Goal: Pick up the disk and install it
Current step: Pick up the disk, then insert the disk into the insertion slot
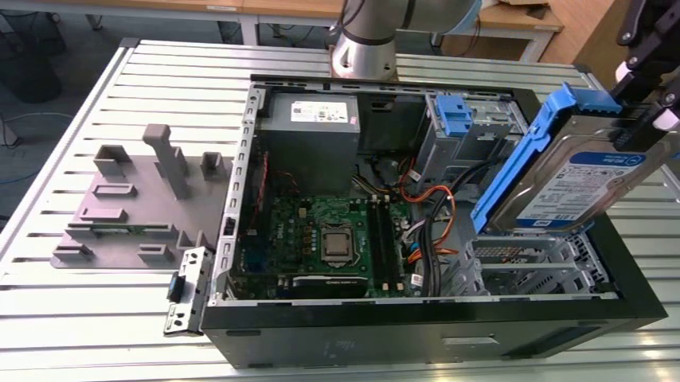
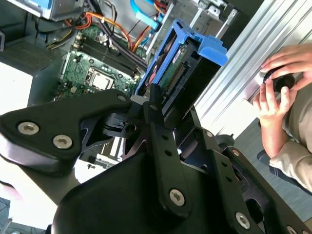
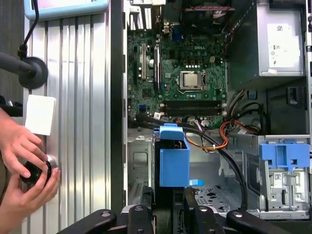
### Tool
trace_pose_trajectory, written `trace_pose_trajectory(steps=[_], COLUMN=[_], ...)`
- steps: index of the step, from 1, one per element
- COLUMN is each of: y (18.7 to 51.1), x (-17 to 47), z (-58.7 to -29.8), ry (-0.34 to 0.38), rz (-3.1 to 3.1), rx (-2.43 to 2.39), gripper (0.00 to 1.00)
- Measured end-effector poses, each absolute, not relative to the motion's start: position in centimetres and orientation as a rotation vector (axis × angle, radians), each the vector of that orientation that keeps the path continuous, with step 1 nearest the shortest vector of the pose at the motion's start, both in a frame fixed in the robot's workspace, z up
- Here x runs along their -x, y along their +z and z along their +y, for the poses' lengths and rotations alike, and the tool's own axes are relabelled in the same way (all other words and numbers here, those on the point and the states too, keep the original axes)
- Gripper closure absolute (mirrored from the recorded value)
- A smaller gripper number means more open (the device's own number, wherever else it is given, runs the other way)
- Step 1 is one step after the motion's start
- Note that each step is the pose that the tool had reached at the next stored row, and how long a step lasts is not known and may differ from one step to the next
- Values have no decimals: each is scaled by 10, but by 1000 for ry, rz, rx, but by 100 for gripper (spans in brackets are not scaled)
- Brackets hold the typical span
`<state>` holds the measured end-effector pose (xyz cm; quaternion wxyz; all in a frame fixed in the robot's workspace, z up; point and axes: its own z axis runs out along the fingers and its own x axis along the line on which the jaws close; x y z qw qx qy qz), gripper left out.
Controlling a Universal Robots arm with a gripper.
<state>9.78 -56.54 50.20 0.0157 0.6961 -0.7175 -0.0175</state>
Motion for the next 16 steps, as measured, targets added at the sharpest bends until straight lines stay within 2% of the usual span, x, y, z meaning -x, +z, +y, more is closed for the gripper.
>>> trace_pose_trajectory(steps=[16], y=[489], x=[-121], z=[-565], ry=[-54], rz=[-2231], rx=[-2165], gripper=[65])
